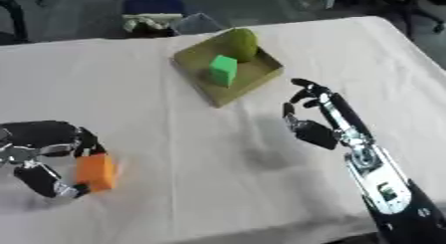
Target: Pick up objects on the table and place them in the box.
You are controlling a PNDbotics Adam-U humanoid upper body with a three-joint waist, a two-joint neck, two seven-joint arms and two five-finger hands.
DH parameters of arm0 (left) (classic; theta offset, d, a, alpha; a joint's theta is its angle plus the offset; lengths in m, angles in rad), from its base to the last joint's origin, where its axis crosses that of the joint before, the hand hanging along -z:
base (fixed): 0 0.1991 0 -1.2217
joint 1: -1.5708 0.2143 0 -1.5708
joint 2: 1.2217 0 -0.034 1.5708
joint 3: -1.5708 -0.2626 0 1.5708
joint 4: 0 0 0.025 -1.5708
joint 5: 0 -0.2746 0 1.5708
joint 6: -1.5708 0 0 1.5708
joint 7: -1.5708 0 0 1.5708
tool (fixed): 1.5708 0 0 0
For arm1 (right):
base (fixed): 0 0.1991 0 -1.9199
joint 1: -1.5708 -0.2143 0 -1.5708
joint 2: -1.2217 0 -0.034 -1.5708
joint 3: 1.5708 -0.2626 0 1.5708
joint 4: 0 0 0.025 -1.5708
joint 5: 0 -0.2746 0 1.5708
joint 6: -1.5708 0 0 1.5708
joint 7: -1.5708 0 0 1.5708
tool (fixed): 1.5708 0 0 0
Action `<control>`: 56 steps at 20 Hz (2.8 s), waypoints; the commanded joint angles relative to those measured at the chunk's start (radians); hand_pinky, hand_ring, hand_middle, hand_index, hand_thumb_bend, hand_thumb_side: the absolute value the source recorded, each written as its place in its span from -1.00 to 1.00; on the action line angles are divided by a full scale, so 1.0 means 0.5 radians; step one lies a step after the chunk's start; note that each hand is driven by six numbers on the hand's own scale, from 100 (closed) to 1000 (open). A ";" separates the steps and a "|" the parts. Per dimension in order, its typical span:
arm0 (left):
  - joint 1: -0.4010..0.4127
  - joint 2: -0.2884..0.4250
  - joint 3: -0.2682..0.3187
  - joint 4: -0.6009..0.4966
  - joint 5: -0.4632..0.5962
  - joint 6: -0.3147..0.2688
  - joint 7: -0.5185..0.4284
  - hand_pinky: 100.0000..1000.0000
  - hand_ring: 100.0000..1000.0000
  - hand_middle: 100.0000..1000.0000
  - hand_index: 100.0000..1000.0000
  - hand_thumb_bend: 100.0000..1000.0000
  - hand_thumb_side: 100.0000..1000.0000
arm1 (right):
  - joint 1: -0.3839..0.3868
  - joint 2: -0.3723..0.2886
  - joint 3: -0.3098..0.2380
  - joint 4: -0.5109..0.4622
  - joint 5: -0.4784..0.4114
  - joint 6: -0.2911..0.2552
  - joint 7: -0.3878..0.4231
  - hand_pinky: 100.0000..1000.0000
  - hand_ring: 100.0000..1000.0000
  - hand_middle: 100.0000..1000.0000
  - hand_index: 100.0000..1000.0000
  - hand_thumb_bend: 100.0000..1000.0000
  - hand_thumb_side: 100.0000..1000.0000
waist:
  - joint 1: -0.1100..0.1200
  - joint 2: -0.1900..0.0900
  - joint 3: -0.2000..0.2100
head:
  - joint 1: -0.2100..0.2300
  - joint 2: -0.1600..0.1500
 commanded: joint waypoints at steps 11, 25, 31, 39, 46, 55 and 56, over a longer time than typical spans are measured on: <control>-0.718 -0.248 0.153 0.223 -0.062 0.088 0.273 0.16 -0.02 0.10 0.41 -0.87 -0.65 | -0.023 0.000 0.003 -0.032 -0.006 -0.009 0.016 0.45 0.61 0.18 0.84 -1.00 -0.16 | -0.014 -0.041 -0.035 | 0.012 0.014; -1.391 -1.076 0.438 1.709 -0.840 -0.162 0.760 0.27 0.07 0.18 0.49 -0.83 -0.58 | -0.062 0.068 0.036 -0.051 -0.023 -0.018 0.040 0.45 0.61 0.18 0.84 -1.00 -0.16 | -0.041 -0.011 -0.144 | 0.105 -0.002; -1.481 -1.247 0.608 1.987 -1.038 -0.092 1.140 0.27 0.09 0.21 0.53 -0.79 -0.52 | -0.087 0.104 0.058 -0.051 -0.024 -0.024 0.060 0.45 0.61 0.17 0.84 -1.00 -0.17 | -0.048 0.002 -0.196 | 0.155 -0.011; -1.474 -1.316 0.662 2.108 -1.126 -0.046 1.361 0.36 0.26 0.39 0.67 -0.46 -0.19 | -0.109 0.129 0.061 -0.056 -0.017 -0.027 0.064 0.45 0.61 0.17 0.84 -1.00 -0.18 | -0.052 0.024 -0.238 | 0.170 -0.030; -1.466 -1.315 0.659 2.120 -1.235 0.013 1.416 0.45 0.41 0.60 0.80 0.20 0.20 | -0.117 0.139 0.061 -0.059 -0.007 -0.029 0.065 0.45 0.61 0.17 0.84 -1.00 -0.19 | -0.052 0.032 -0.251 | 0.171 -0.035; -1.451 -1.221 0.643 1.917 -1.016 0.004 1.427 0.43 0.35 0.55 0.76 0.11 0.15 | -0.104 0.133 0.053 -0.061 0.002 -0.029 0.060 0.45 0.61 0.17 0.84 -1.00 -0.20 | -0.049 0.024 -0.224 | 0.143 -0.038; -1.447 -1.193 0.632 1.855 -0.941 -0.001 1.429 0.41 0.32 0.51 0.74 -0.02 0.09 | -0.102 0.130 0.051 -0.060 0.002 -0.028 0.058 0.45 0.61 0.17 0.84 -1.00 -0.20 | -0.049 0.023 -0.216 | 0.135 -0.038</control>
